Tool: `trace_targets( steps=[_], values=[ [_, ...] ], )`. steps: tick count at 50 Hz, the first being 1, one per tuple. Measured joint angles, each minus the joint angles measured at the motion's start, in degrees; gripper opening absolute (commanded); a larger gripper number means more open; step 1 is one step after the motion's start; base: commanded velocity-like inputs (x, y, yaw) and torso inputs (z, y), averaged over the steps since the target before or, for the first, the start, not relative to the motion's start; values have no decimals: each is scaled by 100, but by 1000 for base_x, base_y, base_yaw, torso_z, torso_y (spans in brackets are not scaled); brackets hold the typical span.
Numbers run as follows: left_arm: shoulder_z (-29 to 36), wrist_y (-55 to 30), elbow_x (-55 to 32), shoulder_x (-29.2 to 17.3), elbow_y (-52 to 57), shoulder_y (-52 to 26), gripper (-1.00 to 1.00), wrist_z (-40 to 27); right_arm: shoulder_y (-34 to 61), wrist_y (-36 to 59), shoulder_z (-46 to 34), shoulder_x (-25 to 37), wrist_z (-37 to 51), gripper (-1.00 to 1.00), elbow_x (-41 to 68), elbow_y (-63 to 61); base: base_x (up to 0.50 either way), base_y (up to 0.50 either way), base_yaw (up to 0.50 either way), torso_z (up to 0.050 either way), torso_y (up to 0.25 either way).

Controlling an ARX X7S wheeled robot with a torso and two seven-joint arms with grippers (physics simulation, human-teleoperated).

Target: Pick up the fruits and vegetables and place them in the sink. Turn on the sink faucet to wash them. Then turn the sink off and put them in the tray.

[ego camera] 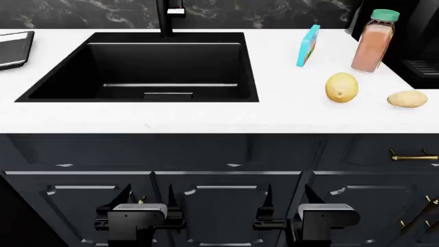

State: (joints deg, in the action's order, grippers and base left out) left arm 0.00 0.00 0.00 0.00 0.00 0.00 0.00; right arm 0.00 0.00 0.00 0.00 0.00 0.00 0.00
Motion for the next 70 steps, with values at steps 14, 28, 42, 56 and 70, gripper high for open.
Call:
trace_targets(
  steps=[14, 28, 42, 56, 70],
  values=[
    [208, -39, -383, -188, 173, 86, 100, 48, -121, -208, -204, 172, 310, 100, 12, -266, 0, 0, 0, 21, 0],
    [232, -1264, -987, -492, 1948, -483, 100, -56, 195, 1205, -347, 443, 405, 100, 132, -2591, 0, 0, 0, 50, 0],
    [143, -2220, -1192, -709, 3157, -1538, 100, -445, 1126, 2605, -69, 576, 517, 100, 588, -4391, 0, -19, 0, 50, 0],
    [322, -2398, -1030, -917, 3654, -1813, 100, -622, 1308, 2774, -99, 741, 550, 100, 762, -5015, 255, -500, 0, 7, 0],
    [638, -2456, -696, -1106, 3914, -1870, 100, -784, 1355, 2828, -157, 850, 595, 100, 903, -5202, 299, -500, 0, 0, 0]
  ],
)
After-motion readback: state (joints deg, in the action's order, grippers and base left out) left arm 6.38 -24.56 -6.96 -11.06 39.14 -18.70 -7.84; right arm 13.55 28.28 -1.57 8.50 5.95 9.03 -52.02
